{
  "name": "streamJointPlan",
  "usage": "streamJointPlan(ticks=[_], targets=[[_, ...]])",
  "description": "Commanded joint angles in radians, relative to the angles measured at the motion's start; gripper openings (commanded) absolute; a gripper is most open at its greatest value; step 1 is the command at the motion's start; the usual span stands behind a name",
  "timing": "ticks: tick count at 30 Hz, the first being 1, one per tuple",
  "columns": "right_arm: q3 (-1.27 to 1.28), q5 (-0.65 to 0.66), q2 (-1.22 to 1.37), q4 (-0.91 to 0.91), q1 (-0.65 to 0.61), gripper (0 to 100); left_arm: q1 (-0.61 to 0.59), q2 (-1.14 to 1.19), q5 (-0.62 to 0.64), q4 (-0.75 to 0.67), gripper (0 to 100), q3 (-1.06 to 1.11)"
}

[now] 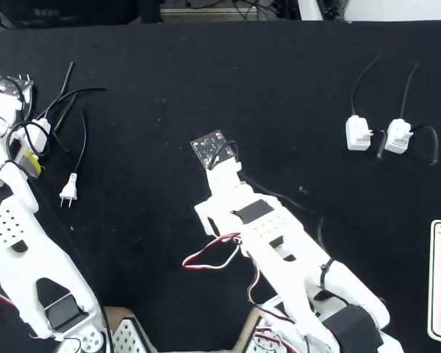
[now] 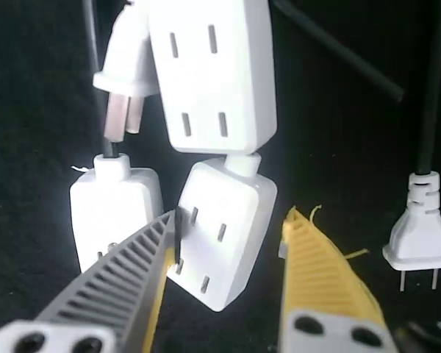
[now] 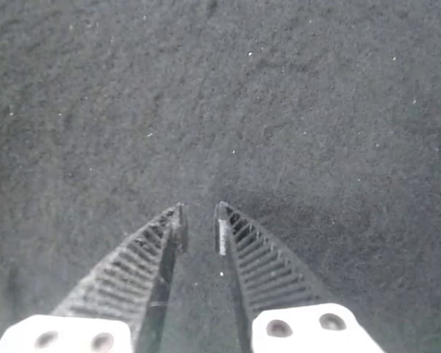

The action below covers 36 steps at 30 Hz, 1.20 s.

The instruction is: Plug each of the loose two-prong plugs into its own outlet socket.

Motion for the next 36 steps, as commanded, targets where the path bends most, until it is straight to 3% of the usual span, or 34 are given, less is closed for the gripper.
streamJointPlan(ticks=[1, 10, 28, 30, 34, 36], targets=[[-0.028, 0.002, -0.031, -0.026, -0.009, 6.7, -0.007, -0.021, -0.011, -0.008, 24, -0.050], [-0.028, 0.002, -0.031, -0.026, -0.009, 6.7, -0.015, -0.009, -0.020, 0.107, 24, -0.180], [-0.028, 0.002, -0.031, -0.026, -0.009, 6.7, -0.016, 0.104, -0.020, 0.112, 23, -0.193], [-0.028, 0.002, -0.031, -0.026, -0.009, 6.7, -0.019, 0.103, -0.020, 0.124, 20, -0.196], [-0.028, 0.002, -0.031, -0.026, -0.009, 6.7, -0.018, 0.107, -0.012, 0.198, 2, -0.232], [-0.028, 0.002, -0.031, -0.026, -0.009, 6.7, -0.019, 0.110, -0.011, 0.222, 6, -0.231]])
